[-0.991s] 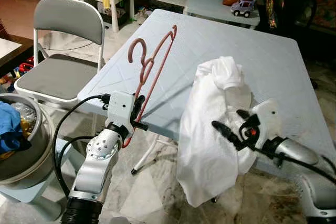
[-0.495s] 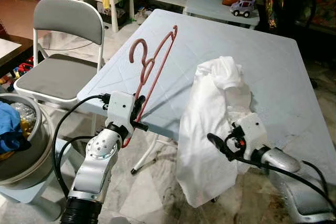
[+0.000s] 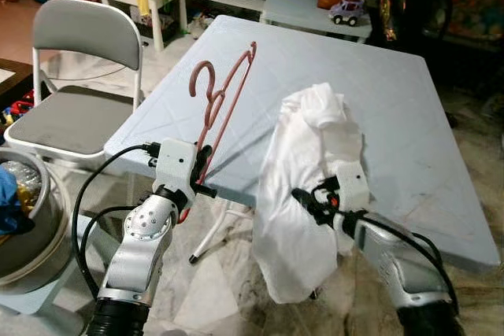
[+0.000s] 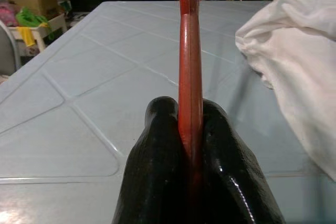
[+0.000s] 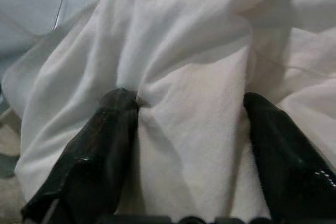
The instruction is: Hang hanger
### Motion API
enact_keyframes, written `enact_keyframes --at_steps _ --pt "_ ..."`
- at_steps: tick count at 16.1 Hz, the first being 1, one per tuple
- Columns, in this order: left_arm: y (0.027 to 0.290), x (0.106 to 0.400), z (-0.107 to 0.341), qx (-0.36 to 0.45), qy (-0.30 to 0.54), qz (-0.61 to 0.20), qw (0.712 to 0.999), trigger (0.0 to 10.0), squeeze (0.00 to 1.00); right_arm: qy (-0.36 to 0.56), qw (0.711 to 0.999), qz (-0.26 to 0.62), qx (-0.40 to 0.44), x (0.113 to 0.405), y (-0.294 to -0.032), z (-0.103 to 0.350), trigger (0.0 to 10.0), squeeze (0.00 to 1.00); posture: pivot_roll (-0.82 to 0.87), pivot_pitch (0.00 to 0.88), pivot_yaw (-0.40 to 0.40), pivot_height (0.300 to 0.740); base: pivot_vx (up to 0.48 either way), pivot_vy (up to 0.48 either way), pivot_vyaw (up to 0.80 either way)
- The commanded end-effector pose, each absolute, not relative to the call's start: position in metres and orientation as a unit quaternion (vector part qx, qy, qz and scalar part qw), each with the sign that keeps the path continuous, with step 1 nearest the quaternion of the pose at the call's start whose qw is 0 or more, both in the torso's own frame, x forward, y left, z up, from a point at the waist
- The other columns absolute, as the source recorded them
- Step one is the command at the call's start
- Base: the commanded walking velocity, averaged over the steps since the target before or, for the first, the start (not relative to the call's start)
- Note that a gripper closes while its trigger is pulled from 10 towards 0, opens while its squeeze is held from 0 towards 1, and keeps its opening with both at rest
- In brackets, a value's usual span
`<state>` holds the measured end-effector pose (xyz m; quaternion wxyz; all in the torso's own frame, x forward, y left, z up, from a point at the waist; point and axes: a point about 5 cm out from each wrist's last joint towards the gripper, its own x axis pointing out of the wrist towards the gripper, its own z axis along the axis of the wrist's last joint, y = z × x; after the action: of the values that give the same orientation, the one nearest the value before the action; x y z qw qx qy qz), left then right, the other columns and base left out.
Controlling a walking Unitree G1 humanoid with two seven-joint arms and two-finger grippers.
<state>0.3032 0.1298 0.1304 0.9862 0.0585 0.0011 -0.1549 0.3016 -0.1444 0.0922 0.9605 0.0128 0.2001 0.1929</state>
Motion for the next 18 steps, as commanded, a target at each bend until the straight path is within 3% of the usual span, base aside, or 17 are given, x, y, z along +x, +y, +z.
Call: enact_keyframes --at_steps 1,8,10,11,14,16,17,18 --pt "0.127 0.301 0.124 0.060 0.017 -0.159 0.985 10.0 0.00 0.227 0.958 0.175 0.029 0.304 -0.148 0.081 0.0 0.00 0.29 0.096 -0.119 0.740 0.000 0.000 0.00" --pt "0.127 0.300 0.126 0.059 0.015 -0.153 0.986 10.0 0.00 0.164 0.972 0.151 0.071 0.362 -0.133 0.119 0.0 0.00 0.30 0.101 -0.130 0.740 0.000 0.000 0.00" --pt "0.130 0.300 0.127 0.058 0.012 -0.143 0.988 10.0 0.00 0.057 0.987 0.131 0.076 0.380 -0.139 0.157 0.0 0.00 0.31 0.102 -0.134 0.740 0.000 0.000 0.00" --pt "0.130 0.300 0.127 0.058 0.011 -0.144 0.988 10.0 0.00 -0.050 0.988 0.083 0.123 0.390 -0.153 0.197 0.0 0.00 0.31 0.101 -0.135 0.740 0.000 0.000 0.00" --pt "0.129 0.299 0.126 0.059 0.012 -0.146 0.987 10.0 0.00 -0.222 0.965 -0.004 0.143 0.396 -0.190 0.280 0.0 0.00 0.31 0.096 -0.134 0.740 0.000 0.000 0.00" --pt "0.126 0.299 0.126 0.057 0.012 -0.149 0.987 10.0 0.00 -0.237 0.963 -0.036 0.124 0.397 -0.204 0.290 0.0 0.00 0.31 0.092 -0.137 0.740 0.000 0.000 0.00" --pt "0.125 0.299 0.125 0.056 0.012 -0.151 0.987 10.0 0.00 -0.213 0.971 -0.038 0.103 0.399 -0.206 0.279 1.3 0.00 0.31 0.092 -0.139 0.740 0.000 0.000 0.00" --pt "0.125 0.299 0.125 0.056 0.012 -0.151 0.987 10.0 0.00 -0.203 0.974 -0.038 0.096 0.400 -0.205 0.274 1.3 0.00 0.31 0.092 -0.139 0.740 0.000 0.000 0.00"
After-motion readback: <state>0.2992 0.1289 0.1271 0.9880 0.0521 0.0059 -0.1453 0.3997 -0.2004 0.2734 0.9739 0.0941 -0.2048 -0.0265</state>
